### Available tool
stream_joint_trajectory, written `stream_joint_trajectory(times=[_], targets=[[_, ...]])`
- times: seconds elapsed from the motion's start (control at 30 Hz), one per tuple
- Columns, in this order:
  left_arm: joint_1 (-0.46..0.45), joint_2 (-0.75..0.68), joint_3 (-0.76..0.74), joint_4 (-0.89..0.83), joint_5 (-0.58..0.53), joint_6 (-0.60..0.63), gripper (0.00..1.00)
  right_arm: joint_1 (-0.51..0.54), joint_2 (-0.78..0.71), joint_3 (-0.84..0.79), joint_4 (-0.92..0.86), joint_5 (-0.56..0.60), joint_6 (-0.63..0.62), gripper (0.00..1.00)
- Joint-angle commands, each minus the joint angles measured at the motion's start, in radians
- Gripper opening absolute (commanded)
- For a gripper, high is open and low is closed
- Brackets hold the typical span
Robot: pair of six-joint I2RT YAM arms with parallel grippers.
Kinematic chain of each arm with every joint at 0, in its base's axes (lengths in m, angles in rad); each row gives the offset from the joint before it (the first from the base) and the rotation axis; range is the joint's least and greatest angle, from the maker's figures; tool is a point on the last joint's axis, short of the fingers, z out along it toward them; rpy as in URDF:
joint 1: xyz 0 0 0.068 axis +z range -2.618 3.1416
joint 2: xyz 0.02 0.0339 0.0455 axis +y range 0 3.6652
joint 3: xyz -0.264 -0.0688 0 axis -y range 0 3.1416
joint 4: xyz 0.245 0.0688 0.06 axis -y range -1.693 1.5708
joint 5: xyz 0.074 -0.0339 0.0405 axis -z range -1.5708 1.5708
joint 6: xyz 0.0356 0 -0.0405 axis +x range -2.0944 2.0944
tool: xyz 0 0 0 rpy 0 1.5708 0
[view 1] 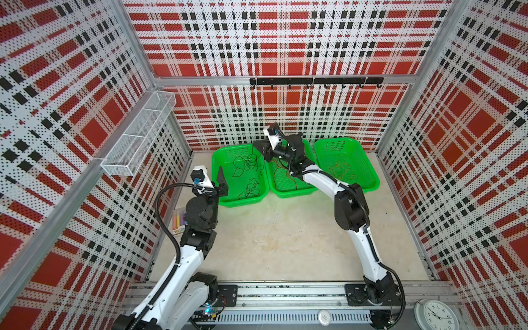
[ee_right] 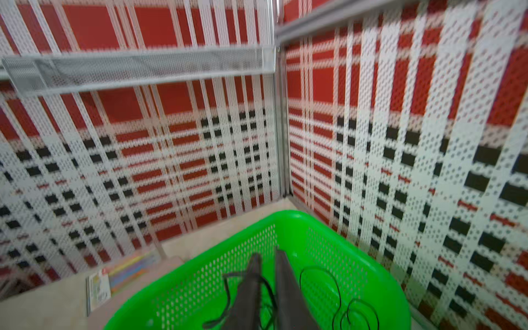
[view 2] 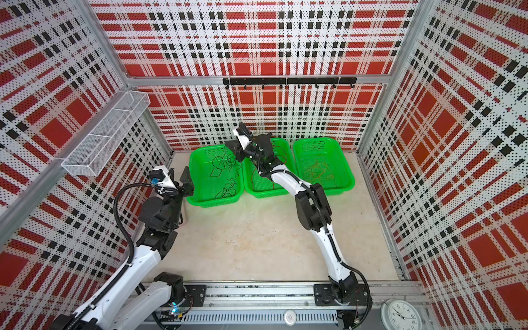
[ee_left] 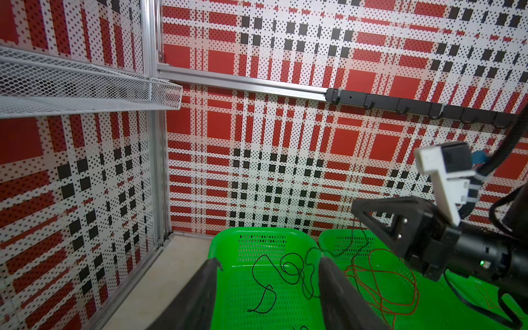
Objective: Untangle the cables
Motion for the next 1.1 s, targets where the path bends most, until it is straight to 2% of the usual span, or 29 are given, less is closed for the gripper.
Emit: stream_joint_trajectory(times=[0.0, 0.03, 0.1, 0.17, 0.2, 0.23, 0.33, 0.47, 0.57, 0.63, 0.8, 0.97, 1.07], targets=[[0.008, -0.011, -0.007, 0.021, -0.006, 0.009, 0.61, 0.033, -0.045, 0.021, -0.130, -0.023, -0.132, 0.40], [0.008, -0.009, -0.008, 0.023, -0.001, 0.010, 0.61, 0.035, -0.064, 0.001, -0.141, -0.003, -0.146, 0.42], [0.008, -0.005, -0.011, 0.029, -0.001, 0.007, 0.63, 0.033, -0.119, -0.056, -0.125, 0.032, -0.157, 0.55], [0.010, 0.001, -0.016, 0.039, -0.001, 0.005, 0.66, 0.033, -0.177, -0.110, -0.135, 0.083, -0.188, 0.86], [0.009, 0.003, -0.017, 0.041, 0.001, 0.004, 0.67, 0.033, -0.198, -0.120, -0.159, 0.107, -0.215, 0.96], [0.010, 0.007, -0.017, 0.042, 0.004, 0.005, 0.69, 0.035, -0.220, -0.124, -0.200, 0.145, -0.238, 1.00], [0.009, 0.023, -0.025, 0.044, 0.013, 0.001, 0.73, 0.050, -0.245, -0.069, -0.390, 0.293, -0.359, 1.00], [0.006, 0.040, -0.041, 0.055, 0.031, -0.024, 0.74, 0.050, -0.261, -0.047, -0.530, 0.346, -0.419, 1.00], [-0.004, 0.049, -0.043, 0.054, 0.034, -0.044, 0.74, 0.050, -0.234, -0.005, -0.604, 0.352, -0.397, 1.00], [-0.014, 0.053, -0.046, 0.059, 0.033, -0.037, 0.74, 0.050, -0.259, -0.056, -0.550, 0.367, -0.347, 1.00], [-0.027, 0.048, -0.098, 0.102, 0.011, 0.016, 0.76, 0.045, -0.527, -0.471, -0.182, 0.428, -0.289, 1.00], [-0.018, 0.081, -0.264, 0.311, -0.111, 0.046, 0.75, -0.003, -0.861, -0.836, -0.077, 0.551, -0.239, 1.00], [-0.007, 0.132, -0.337, 0.405, -0.195, -0.001, 0.75, -0.059, -1.100, -1.109, -0.017, 0.631, -0.202, 1.00]])
